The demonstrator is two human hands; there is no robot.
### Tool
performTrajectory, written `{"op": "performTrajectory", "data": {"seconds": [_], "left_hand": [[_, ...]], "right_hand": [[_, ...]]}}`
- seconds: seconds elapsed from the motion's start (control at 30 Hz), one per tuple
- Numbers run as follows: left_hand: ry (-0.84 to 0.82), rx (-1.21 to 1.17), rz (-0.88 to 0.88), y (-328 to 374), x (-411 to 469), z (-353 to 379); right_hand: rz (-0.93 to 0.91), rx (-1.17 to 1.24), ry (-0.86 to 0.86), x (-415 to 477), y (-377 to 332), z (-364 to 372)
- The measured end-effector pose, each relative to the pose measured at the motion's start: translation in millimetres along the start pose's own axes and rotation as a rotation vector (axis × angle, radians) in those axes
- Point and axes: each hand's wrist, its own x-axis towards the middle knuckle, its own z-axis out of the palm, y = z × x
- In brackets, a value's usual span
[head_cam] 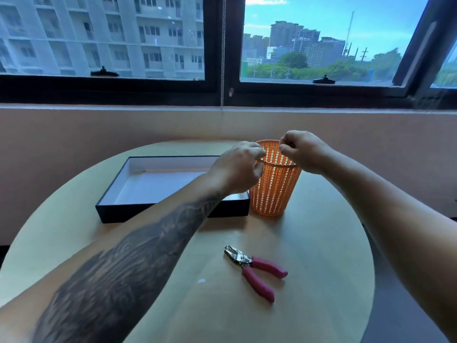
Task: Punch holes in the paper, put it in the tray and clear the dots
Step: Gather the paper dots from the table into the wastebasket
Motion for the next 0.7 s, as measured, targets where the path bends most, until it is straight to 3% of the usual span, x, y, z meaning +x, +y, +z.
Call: {"op": "performTrajectory", "data": {"seconds": [0.17,0.53,0.7], "left_hand": [[-0.029,0.039,-0.020,3,-1,9],[0.019,-0.008,-0.031,1,-7,16],[-0.040,-0.015,-0.036,2,-9,15]], "right_hand": [[0.048,0.022,-0.088,5,10,6],[0.034,0.028,-0.071,0,11,9],[-0.008,0.065,-0.033,-2,11,9]]}}
